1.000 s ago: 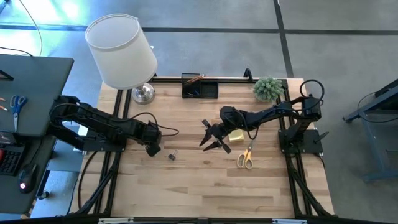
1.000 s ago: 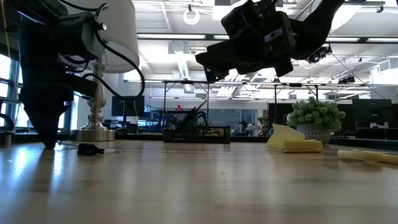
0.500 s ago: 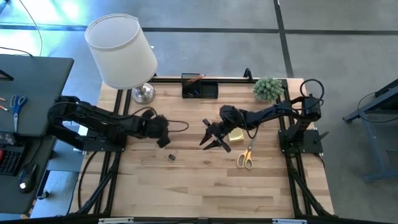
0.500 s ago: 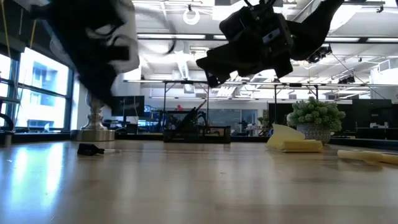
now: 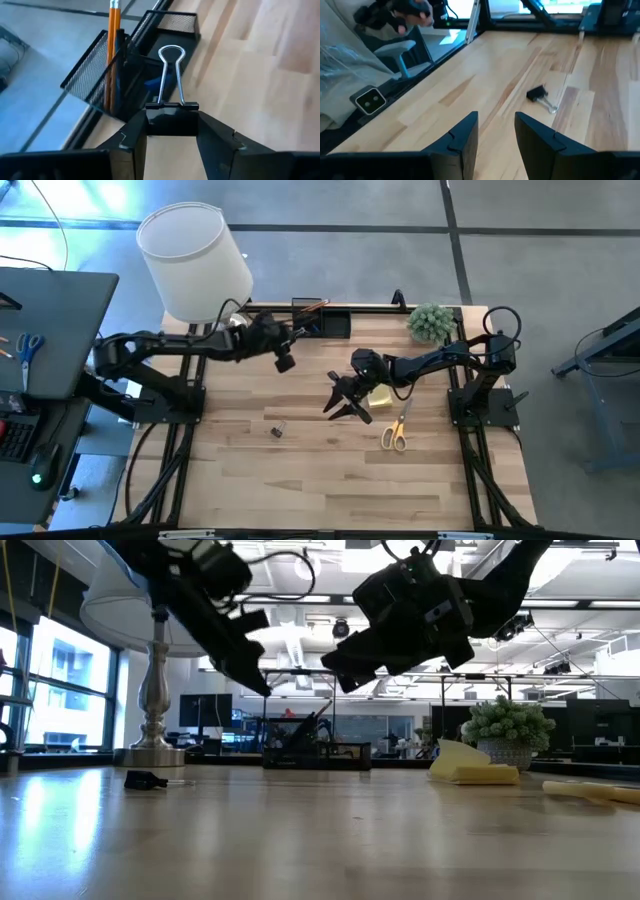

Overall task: Pick and place office supplies into organizer
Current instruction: Put the black left binder clip into the black desk organizer, then put the black binder clip into the black desk organizer

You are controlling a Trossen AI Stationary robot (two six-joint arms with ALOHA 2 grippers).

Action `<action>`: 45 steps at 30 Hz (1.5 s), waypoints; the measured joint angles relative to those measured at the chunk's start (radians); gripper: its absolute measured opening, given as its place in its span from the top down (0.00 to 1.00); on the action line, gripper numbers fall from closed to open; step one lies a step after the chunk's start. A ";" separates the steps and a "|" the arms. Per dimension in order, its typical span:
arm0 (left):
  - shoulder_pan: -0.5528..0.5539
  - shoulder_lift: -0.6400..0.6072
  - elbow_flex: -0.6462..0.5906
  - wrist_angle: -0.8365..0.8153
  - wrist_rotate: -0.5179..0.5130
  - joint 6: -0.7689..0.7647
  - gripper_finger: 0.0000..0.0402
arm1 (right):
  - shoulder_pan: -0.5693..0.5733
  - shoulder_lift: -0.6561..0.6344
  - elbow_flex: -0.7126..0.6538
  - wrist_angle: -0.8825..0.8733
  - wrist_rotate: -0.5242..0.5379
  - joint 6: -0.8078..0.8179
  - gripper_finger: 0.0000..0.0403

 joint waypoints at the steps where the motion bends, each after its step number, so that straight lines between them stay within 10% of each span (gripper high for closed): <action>1: 0.021 0.021 0.000 0.027 0.019 0.026 0.70 | 0.000 0.000 0.000 0.010 0.000 -0.001 0.69; 29: 0.120 0.479 0.365 -0.067 -0.111 0.140 0.59 | 0.001 0.029 0.000 0.060 -0.012 -0.017 0.69; 45: 0.098 0.450 0.565 -0.670 0.161 -0.116 0.31 | 0.001 0.029 0.000 0.034 -0.011 -0.011 0.69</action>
